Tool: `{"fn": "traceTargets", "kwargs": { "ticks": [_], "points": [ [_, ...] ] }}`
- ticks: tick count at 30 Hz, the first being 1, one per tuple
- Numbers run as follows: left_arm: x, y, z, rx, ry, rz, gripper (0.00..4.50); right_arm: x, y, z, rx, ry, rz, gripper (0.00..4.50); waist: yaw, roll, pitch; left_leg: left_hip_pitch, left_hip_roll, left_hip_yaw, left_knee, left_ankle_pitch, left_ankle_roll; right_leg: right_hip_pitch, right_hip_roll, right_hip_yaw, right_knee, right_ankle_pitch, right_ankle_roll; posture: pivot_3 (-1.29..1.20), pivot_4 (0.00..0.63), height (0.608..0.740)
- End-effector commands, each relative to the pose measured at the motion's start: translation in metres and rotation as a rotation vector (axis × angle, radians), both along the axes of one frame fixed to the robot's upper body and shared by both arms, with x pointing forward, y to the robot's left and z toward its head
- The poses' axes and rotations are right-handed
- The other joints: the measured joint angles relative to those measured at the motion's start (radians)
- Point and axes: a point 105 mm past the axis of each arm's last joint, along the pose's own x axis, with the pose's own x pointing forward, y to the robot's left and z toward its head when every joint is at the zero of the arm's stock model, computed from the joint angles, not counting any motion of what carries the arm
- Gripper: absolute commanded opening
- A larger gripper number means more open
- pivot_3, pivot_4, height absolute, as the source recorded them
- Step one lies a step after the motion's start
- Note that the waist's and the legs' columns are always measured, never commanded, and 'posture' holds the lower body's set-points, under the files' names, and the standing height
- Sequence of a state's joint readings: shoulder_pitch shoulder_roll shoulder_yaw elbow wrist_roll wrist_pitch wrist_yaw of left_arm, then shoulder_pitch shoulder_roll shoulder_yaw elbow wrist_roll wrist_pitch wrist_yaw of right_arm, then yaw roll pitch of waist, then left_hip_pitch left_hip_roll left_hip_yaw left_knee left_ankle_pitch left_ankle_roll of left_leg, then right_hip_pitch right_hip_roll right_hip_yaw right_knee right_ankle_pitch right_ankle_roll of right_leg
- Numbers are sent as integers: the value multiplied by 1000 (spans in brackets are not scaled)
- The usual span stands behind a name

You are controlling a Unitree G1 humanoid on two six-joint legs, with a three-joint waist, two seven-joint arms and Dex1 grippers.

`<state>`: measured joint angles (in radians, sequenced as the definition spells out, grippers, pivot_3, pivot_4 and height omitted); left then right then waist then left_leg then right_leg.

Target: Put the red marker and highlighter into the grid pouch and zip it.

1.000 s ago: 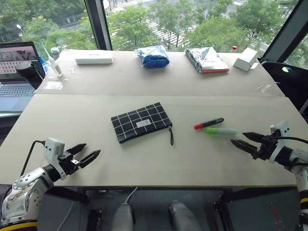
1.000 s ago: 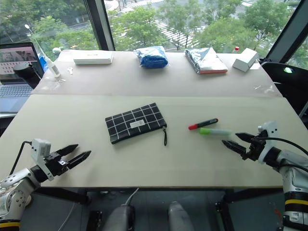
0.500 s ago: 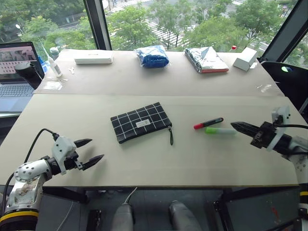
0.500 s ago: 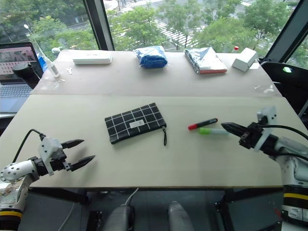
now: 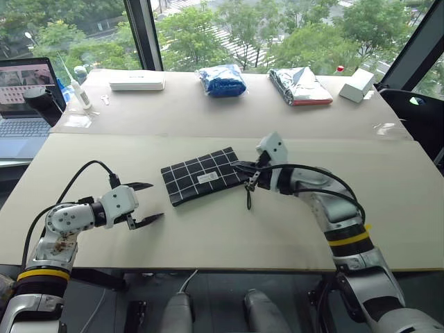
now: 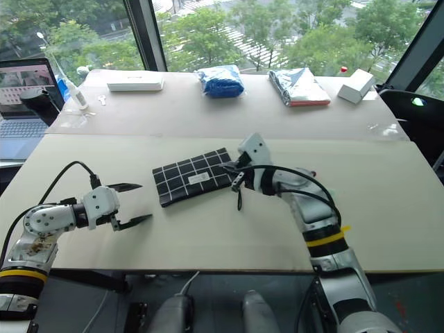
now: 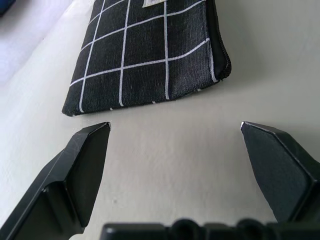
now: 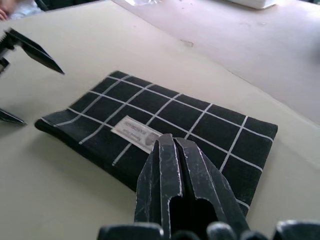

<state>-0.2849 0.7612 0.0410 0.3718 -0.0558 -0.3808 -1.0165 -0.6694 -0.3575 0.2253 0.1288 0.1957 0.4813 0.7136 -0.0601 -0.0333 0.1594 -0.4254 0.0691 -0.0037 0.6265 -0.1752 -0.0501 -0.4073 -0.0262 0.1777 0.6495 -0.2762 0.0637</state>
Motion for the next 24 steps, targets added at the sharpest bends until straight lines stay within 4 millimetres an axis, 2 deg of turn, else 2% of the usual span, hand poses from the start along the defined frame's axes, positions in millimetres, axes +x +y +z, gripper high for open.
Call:
{"fn": "traceTargets", "kwargs": {
  "ticks": [1,8,14,21,24],
  "points": [
    [5,3,-3,45,-28,15,4500,7,0,0,-79,-71,-11,12,0,0,0,0,0,0,0,0,0,0,0,0,0,0,0,0,150,740],
    [6,-6,-2,28,-50,-13,4500,16,-2,-22,-324,-181,15,12,-2,0,0,1,0,0,0,0,0,0,0,0,1,0,0,0,150,740],
    [7,-8,-1,27,-55,-24,4500,18,4,-25,-359,-210,37,12,-2,0,0,0,0,0,0,0,0,0,0,0,1,0,0,0,150,740],
    [9,-13,0,28,-70,-44,4500,17,-3,-39,-485,-236,67,12,-1,0,0,1,0,0,0,0,0,0,0,0,1,0,0,0,150,740],
    [13,-19,-2,54,-99,-66,4500,18,-3,-38,-499,-253,68,12,1,0,0,1,0,0,0,0,0,1,0,0,1,0,0,0,150,740]
  ]
}}
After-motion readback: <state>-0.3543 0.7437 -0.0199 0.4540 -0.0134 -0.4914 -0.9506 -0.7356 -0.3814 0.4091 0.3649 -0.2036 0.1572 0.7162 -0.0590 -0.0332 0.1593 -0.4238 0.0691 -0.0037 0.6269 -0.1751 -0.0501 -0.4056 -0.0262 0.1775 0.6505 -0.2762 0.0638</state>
